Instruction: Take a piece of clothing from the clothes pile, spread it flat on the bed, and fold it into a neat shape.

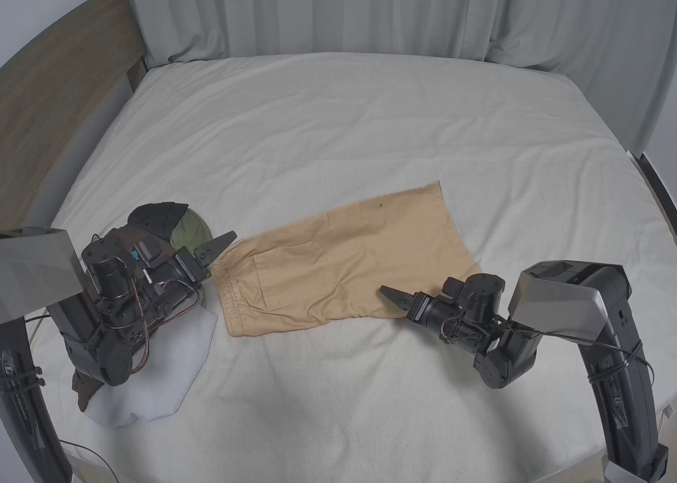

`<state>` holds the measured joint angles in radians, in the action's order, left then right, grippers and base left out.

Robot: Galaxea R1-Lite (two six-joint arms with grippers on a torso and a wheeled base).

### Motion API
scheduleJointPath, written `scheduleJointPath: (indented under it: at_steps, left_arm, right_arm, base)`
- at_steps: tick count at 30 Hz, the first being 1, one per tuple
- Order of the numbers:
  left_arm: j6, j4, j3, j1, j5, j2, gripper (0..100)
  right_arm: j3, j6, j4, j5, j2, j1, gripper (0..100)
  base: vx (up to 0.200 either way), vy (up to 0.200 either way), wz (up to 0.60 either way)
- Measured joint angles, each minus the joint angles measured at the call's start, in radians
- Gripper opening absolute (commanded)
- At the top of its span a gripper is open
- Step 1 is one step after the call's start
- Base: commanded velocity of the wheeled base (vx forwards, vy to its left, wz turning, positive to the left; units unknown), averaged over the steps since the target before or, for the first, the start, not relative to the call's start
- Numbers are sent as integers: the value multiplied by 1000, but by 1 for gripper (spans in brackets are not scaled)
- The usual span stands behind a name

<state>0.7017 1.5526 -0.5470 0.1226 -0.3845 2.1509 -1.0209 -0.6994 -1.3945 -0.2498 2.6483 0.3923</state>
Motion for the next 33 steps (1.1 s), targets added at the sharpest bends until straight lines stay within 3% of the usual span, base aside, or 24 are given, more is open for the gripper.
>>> scheduleJointPath:
  at_steps: [3, 4, 22, 33]
  left_arm:
    - [0, 0, 1, 4, 0, 0, 100]
    - [0, 0, 1, 4, 0, 0, 100]
    - [-11, 0, 0, 1, -21, 7, 100]
    - [-22, 0, 3, 6, -20, 7, 100]
  right_arm:
    - [-7, -4, 0, 1, 1, 1, 100]
    - [-7, -4, 0, 2, 2, 1, 0]
    - [6, -6, -11, 3, 15, 1, 0]
    - [185, -5, -94, 1, -39, -3, 0]
  base:
    - [0, 0, 0]
    - [0, 0, 0]
    - [0, 0, 0]
    - [0, 0, 0]
